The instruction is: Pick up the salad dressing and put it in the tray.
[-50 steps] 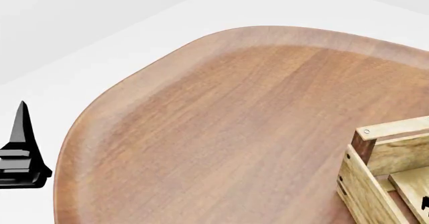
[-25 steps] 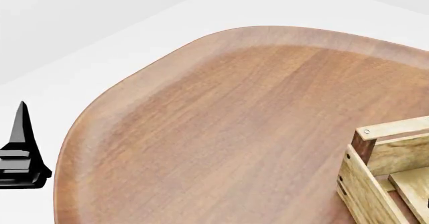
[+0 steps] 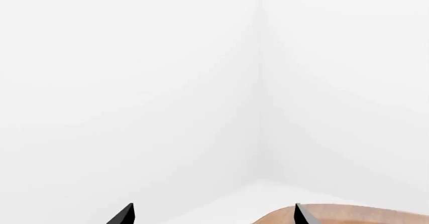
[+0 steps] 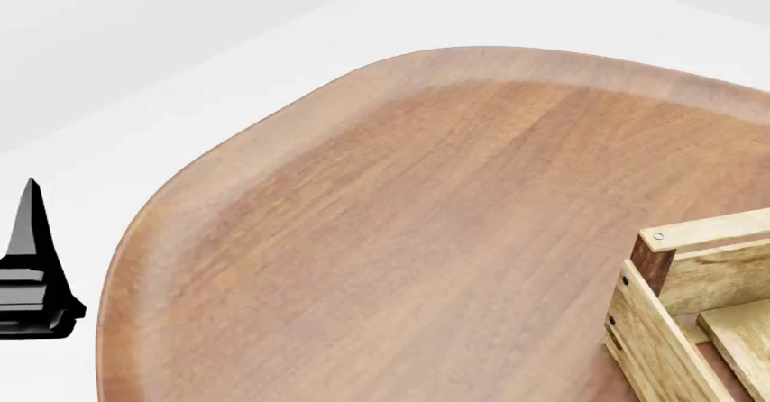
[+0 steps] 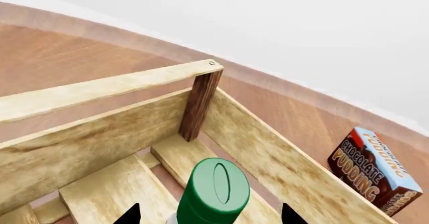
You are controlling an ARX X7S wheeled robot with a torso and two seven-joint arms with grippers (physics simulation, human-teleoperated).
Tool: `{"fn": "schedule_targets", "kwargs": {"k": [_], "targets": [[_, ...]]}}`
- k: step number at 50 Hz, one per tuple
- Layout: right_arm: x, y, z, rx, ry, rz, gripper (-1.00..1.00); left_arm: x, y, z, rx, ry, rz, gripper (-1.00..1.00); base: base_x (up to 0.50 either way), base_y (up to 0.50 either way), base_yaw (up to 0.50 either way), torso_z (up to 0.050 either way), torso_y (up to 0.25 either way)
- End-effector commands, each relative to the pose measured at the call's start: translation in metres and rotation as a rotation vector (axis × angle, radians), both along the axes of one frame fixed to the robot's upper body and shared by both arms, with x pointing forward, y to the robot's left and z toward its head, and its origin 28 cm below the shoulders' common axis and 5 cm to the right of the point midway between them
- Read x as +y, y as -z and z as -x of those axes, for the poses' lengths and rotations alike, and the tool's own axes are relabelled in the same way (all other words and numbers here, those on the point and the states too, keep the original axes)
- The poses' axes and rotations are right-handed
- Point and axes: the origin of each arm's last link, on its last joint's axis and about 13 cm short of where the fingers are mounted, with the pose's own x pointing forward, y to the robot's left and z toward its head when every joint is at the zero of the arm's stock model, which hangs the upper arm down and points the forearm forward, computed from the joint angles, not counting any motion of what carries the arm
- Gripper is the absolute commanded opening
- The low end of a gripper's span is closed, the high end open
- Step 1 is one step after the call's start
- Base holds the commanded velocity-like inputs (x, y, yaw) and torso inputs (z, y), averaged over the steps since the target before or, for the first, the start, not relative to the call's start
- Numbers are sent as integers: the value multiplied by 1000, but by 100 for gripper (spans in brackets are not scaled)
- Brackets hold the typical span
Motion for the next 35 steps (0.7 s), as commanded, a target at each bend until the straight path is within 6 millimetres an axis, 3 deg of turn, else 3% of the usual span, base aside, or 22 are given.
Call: {"fn": "schedule_targets", "kwargs": {"k": [1,8,12,19,24,35], "targets": [[14,-26,19,-63,-58,52,100,1,-3,3,-12,-5,0,100,0,0,0,0,0],[32,-39,36,-166,-116,115,100,3,-4,5,-26,-10,7,100,0,0,0,0,0],[52,-59,52,-295,-166,148,100,2,-7,8,-44,-8,0,100,0,0,0,0,0],[77,-72,66,-481,-202,178,100,4,-14,13,-119,-37,12,100,0,0,0,0,0],[93,-67,71,-572,-214,137,100,4,-17,16,-143,-41,30,100,0,0,0,0,0],[107,-68,98,-731,-224,78,100,6,-27,28,-233,-62,82,100,0,0,0,0,0]]}}
